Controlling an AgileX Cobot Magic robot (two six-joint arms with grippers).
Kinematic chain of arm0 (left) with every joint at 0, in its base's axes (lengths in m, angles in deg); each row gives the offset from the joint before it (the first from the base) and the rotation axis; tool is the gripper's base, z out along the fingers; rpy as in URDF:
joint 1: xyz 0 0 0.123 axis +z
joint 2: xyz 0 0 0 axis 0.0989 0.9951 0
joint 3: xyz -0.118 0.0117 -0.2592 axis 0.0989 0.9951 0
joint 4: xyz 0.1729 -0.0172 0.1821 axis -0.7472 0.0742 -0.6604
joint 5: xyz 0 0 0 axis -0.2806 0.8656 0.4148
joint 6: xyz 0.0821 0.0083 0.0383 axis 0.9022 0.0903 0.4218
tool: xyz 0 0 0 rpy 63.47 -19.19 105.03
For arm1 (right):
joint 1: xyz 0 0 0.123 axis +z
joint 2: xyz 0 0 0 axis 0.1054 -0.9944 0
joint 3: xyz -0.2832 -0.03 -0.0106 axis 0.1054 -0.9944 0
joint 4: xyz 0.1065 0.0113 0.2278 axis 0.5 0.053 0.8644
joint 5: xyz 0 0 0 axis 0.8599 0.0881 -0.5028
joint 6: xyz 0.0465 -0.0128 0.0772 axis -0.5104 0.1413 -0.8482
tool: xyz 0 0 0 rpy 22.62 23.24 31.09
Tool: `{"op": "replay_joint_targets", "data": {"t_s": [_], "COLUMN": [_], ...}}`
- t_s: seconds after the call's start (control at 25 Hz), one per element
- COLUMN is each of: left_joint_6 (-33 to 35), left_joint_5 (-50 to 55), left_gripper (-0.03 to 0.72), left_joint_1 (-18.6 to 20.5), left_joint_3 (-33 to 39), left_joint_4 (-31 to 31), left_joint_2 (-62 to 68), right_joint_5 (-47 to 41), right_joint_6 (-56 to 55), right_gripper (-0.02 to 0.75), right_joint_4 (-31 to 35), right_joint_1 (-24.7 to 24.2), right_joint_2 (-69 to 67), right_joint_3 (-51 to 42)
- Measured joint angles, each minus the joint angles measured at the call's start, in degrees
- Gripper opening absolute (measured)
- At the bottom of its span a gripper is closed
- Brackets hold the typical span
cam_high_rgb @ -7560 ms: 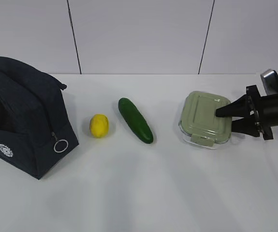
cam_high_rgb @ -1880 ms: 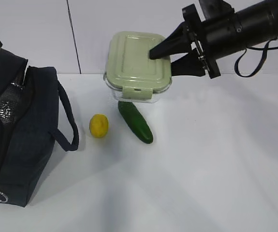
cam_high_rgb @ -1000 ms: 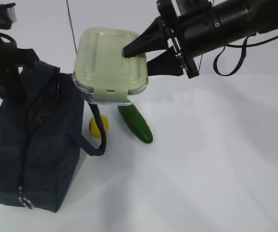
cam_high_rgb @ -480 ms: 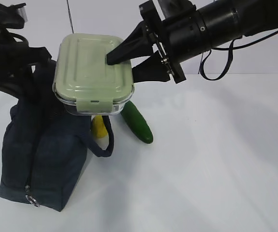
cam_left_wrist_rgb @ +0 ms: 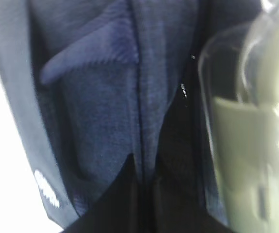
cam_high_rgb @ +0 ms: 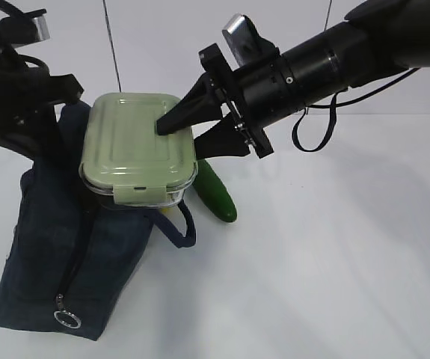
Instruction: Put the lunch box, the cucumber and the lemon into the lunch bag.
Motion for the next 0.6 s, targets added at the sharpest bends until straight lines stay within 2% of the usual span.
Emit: {"op": "replay_joint_targets", "data": {"t_s": [0.16,0.6], "left_joint_6": [0.0,4.8], "left_joint_5": [0.9,0.5], "left_gripper": [-0.006,-0.006], "left_joint_1": [0.0,0.0], "left_joint_3": [0.0,0.0], "left_joint_4": [0.9,11.7], "left_joint_2": [0.0,0.1], "right_joint_5": [0.0,0.2], "right_joint_6": [0.2,1.8], "right_gripper": [0.385,0.385], "right_joint_4": [0.4,-0.7], "right_joint_1": [0.0,0.0], "right_joint_2": [-1.9,-3.9], "right_joint_3": [0.0,0.0]}}
